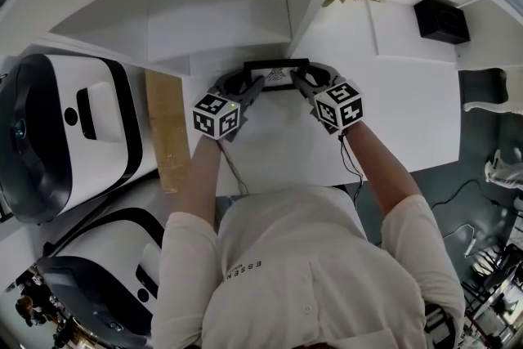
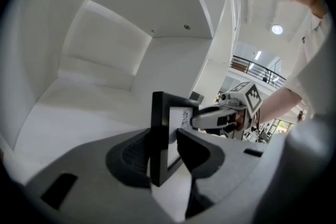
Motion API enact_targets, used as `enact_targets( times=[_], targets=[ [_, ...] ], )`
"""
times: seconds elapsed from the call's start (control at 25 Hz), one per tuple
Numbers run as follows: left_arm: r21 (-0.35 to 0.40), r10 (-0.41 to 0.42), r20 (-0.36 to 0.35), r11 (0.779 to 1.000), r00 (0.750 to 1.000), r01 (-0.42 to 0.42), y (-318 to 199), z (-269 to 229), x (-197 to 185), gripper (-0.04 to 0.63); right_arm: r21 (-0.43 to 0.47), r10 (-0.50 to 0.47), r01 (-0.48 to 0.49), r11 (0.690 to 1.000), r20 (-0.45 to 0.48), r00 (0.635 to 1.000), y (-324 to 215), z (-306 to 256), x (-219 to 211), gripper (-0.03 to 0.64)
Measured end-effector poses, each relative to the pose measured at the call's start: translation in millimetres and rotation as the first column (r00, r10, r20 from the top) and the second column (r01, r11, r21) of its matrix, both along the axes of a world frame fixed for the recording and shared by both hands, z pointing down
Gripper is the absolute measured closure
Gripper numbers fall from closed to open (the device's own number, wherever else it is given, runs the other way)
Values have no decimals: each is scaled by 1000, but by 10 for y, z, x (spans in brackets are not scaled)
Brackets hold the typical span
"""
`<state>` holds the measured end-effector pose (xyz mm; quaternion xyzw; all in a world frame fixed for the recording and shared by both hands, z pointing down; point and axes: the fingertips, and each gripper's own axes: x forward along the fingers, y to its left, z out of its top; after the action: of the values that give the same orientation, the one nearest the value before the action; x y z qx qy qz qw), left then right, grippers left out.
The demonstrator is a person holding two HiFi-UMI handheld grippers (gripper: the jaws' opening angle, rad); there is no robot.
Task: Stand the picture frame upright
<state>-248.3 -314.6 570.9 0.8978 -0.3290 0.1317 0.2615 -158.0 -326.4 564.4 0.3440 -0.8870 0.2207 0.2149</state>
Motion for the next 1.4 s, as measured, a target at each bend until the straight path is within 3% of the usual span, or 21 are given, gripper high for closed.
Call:
enact_targets(
  times=[0.16,0.44,0.68,0.88,1.16,1.4],
  targets=[
    [-2,-7,11,1000,1000,7,-18,35,-28,463,31,-11,12,999,-34,999,-10,-3,-29,486],
    [76,5,119,997,993,-14,-103,6,-79,454,125,5,9,992,-111,994,-51,-55,-64,482],
    [73,-16,153,997,988,5,-111,-7,-92,451,187,20,17,982,-199,980,-69,-94,-70,469],
    [128,-55,245,992,968,24,-195,-42,-130,449,282,80,0,959,-274,958,-142,-162,-96,462],
    [103,-71,226,994,972,48,-234,-19,-132,449,260,104,-35,965,-255,961,-171,-139,-77,462],
    [136,-90,273,989,958,54,-266,-25,-191,397,243,104,-39,969,-263,959,-168,-133,-89,460]
  ],
)
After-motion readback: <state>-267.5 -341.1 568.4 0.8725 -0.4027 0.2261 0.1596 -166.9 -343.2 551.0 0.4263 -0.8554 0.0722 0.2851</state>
